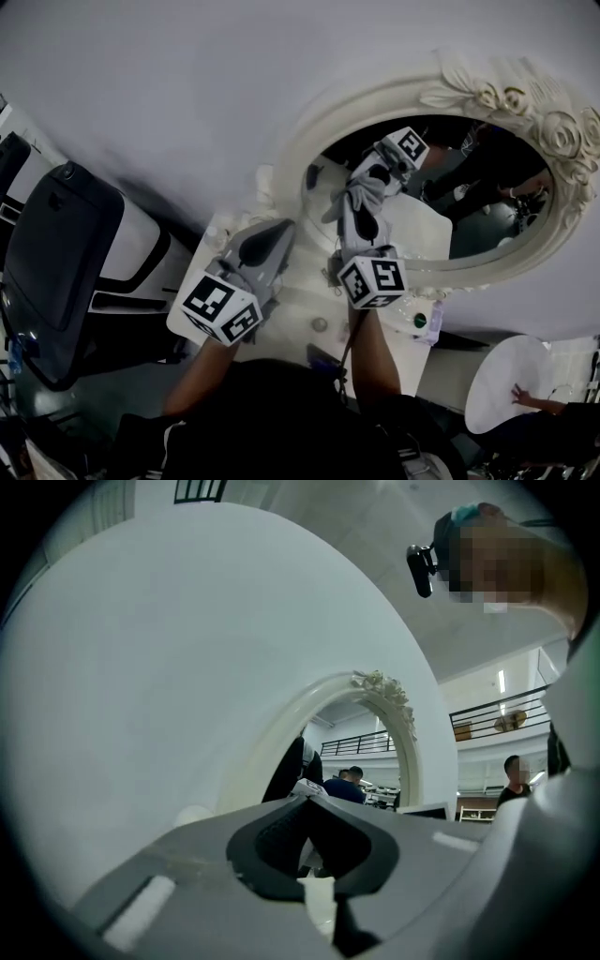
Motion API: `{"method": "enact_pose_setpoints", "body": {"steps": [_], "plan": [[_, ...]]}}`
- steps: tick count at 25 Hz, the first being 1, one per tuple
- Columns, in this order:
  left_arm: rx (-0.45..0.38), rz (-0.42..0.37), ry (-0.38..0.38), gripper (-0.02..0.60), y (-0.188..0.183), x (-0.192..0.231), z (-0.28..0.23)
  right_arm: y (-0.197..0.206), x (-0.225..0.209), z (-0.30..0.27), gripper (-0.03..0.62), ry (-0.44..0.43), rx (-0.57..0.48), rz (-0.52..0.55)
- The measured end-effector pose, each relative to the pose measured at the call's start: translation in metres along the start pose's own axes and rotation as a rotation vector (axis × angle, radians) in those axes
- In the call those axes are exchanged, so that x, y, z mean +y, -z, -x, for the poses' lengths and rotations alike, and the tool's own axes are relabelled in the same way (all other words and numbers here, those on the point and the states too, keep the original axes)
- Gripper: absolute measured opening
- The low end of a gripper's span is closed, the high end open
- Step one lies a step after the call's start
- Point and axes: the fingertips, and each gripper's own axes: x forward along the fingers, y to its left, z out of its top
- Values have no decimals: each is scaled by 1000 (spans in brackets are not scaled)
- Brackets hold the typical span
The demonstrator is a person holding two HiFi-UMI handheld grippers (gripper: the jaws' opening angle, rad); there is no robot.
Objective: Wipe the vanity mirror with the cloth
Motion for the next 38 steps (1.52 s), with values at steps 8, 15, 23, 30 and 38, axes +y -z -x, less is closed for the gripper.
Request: {"method": "enact_pose_setpoints", "body": {"steps": [8,15,23,30,38], "plan": [[-22,10,-55,-3,-9,32,21,16,40,-38,17,-72,27,3],[-33,10,-81,-3,-13,40,32,24,54,-51,18,-101,49,10],[-44,7,-116,-3,-20,39,50,22,53,-46,18,-94,54,0],[-37,17,-30,-3,-17,5,35,0,38,3,18,-14,6,2],[44,57,217,-3,14,-74,-13,-26,-33,110,18,252,-39,26]]}}
